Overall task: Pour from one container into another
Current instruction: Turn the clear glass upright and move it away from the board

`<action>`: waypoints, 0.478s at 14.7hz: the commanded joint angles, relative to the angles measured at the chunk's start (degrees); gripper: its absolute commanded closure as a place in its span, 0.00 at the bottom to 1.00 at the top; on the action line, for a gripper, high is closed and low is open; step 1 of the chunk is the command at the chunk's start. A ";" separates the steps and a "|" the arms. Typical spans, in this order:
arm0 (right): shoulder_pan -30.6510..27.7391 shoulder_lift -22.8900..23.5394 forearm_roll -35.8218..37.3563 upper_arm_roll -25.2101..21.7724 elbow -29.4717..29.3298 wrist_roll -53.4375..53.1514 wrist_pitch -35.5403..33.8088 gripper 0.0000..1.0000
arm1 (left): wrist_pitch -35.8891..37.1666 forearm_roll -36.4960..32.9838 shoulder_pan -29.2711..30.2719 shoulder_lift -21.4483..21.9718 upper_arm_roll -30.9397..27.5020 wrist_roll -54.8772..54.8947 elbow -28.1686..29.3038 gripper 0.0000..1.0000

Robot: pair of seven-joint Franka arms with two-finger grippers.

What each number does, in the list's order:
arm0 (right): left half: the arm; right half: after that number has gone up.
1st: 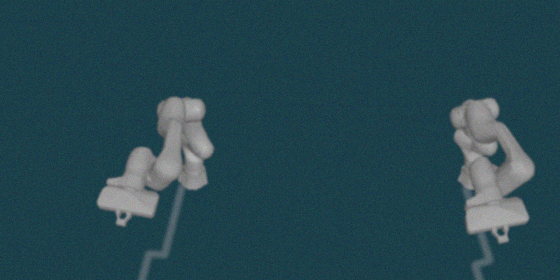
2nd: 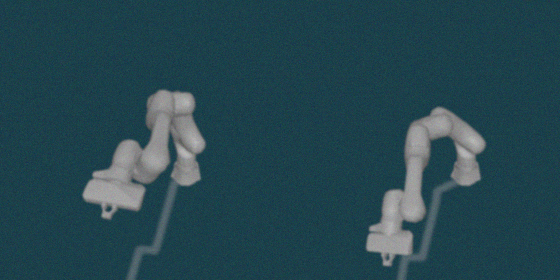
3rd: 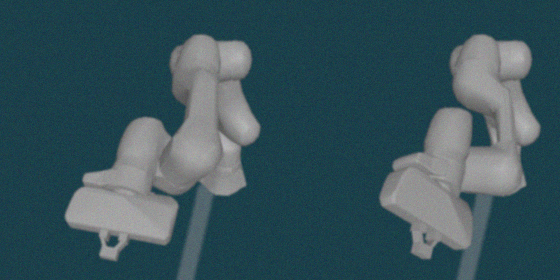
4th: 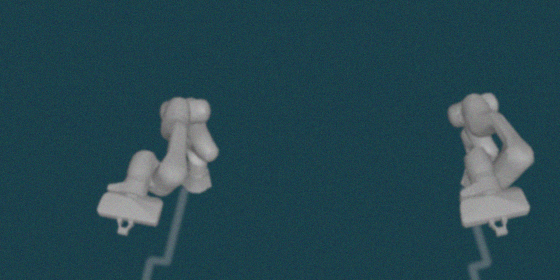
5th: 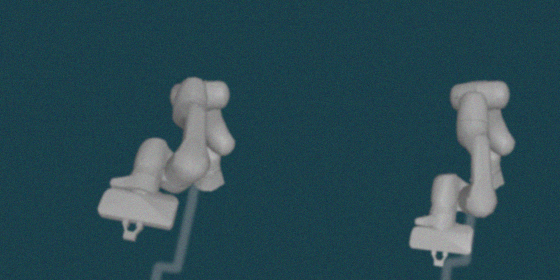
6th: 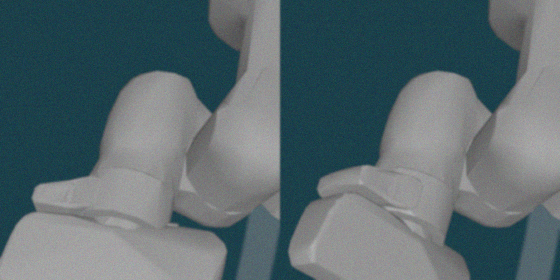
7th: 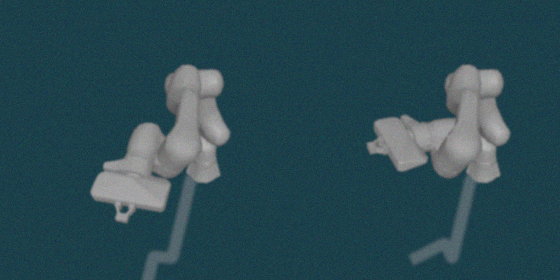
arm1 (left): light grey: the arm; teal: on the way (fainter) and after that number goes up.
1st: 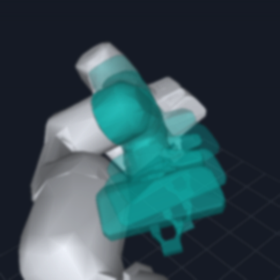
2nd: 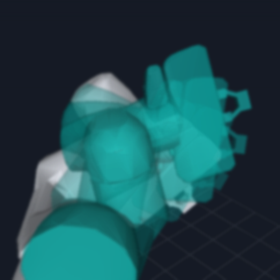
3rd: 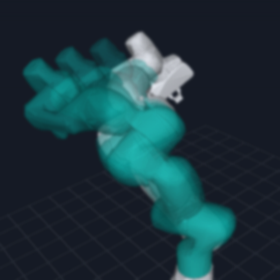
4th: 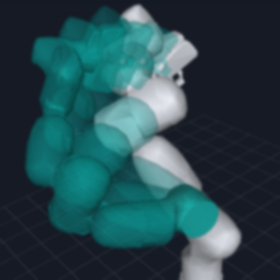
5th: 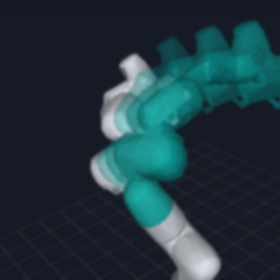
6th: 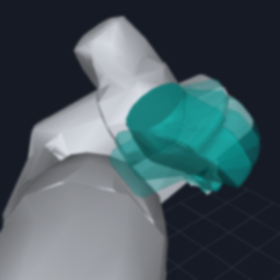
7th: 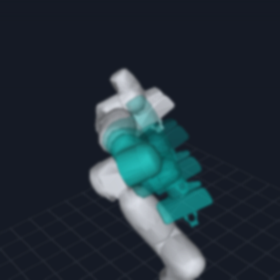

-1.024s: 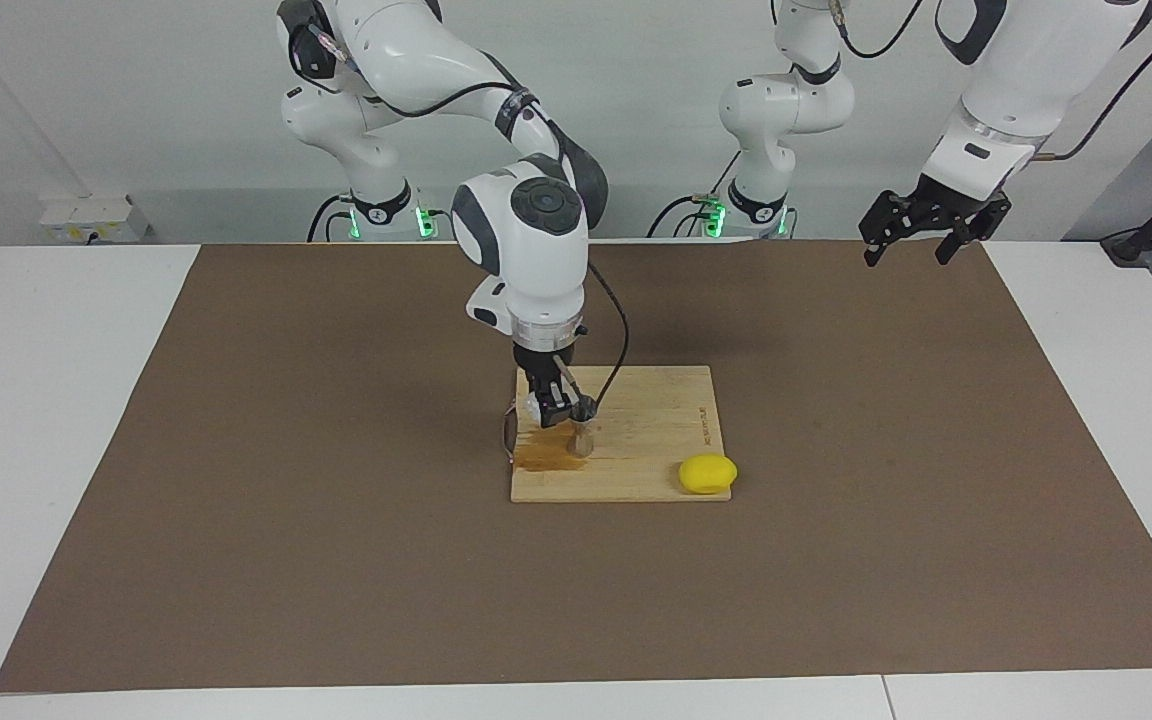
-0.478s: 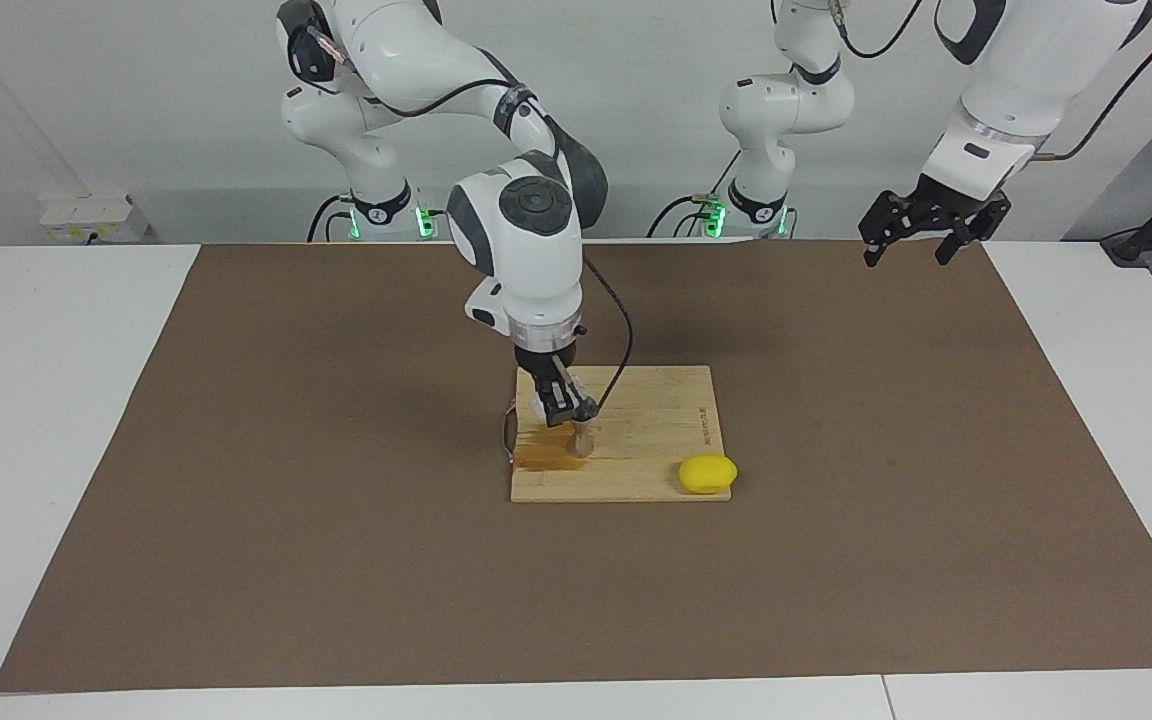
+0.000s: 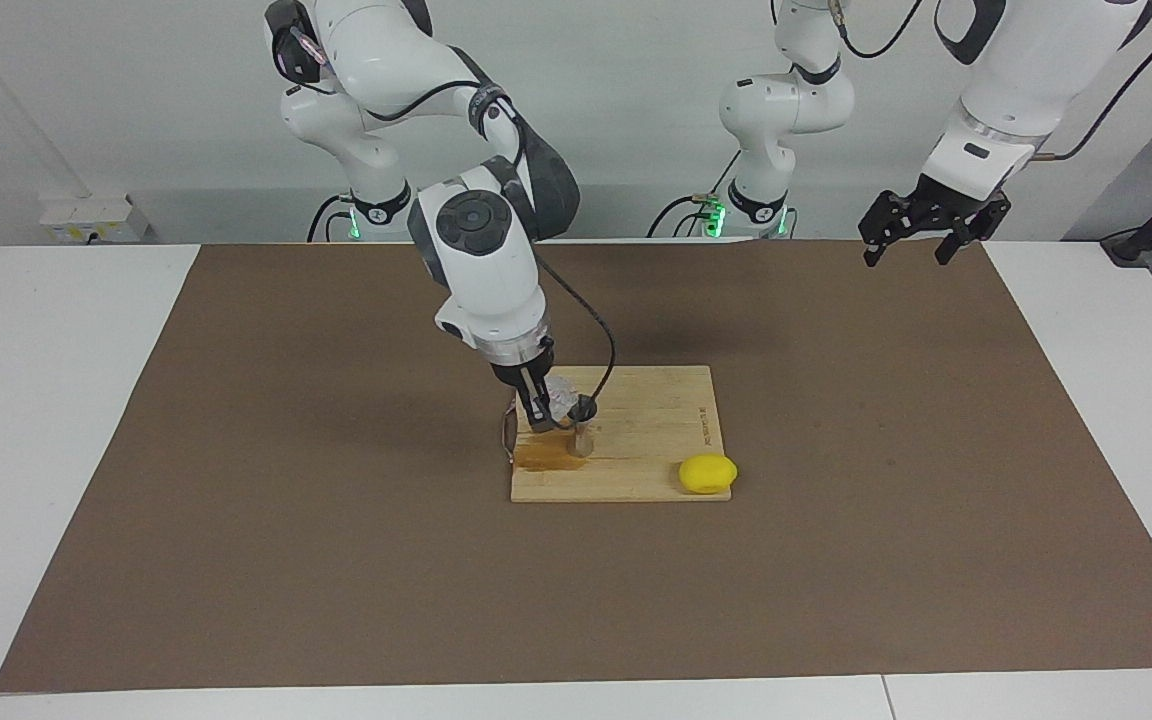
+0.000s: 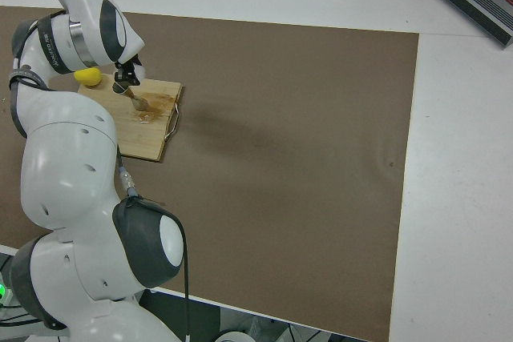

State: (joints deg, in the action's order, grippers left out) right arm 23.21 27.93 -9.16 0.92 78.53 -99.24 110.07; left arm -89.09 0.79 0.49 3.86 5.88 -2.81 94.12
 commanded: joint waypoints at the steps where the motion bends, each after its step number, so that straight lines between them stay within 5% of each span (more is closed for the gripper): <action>1: -3.95 -0.59 -5.85 0.48 1.61 7.63 -0.91 1.00 | 0.15 0.36 0.74 0.62 0.36 0.09 0.45 0.00; 7: -13.96 -5.60 -19.65 0.48 15.92 23.81 3.65 1.00 | 0.15 0.36 0.74 0.62 0.36 0.09 0.45 0.00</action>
State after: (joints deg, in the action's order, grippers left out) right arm 12.02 26.64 -24.82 0.73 86.47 -80.01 110.67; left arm -89.09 0.79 0.49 3.86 5.88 -2.81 94.12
